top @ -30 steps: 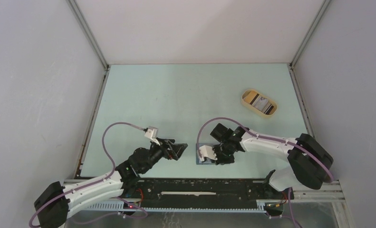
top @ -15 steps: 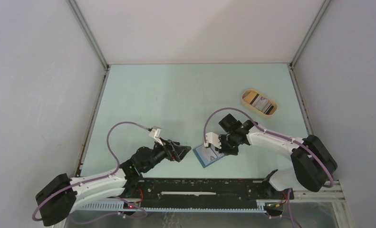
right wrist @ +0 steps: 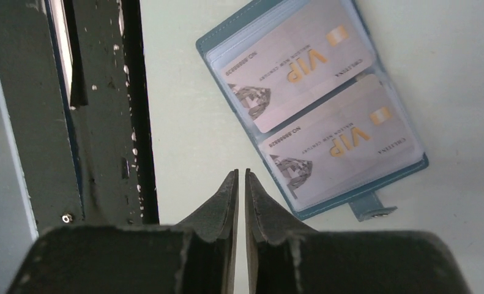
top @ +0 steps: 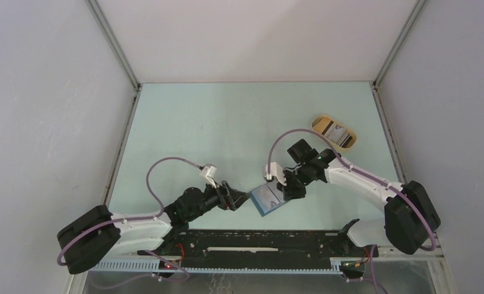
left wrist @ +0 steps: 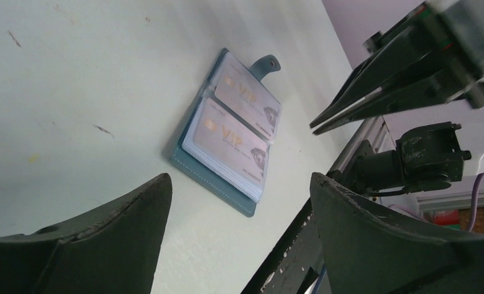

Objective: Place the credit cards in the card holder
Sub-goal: Insert the credit card into the card holder.

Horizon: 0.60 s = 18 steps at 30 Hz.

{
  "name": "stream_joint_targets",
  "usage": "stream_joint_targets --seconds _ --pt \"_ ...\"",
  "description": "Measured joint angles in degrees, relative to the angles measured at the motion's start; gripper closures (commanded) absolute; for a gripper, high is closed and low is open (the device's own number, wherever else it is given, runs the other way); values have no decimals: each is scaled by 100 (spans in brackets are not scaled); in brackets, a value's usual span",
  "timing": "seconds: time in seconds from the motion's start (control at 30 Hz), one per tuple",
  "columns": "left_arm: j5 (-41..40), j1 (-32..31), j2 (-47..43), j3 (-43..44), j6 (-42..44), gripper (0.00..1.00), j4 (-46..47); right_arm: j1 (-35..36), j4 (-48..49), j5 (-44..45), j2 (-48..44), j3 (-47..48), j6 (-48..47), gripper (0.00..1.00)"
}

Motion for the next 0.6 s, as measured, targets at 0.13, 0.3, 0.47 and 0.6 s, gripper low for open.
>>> stream_joint_targets --seconds 0.13,0.3,0.47,0.6 --pt "87 0 507 138 -155 17 146 -212 142 -208 11 136 378 83" --pt "138 0 984 433 -304 26 251 -476 396 -487 330 385 1021 85" --pt "286 0 1403 680 -463 33 413 -621 533 -883 1005 647 1628 85" --pt "372 -11 1694 702 -627 33 533 -531 511 -1062 1563 756 1982 81"
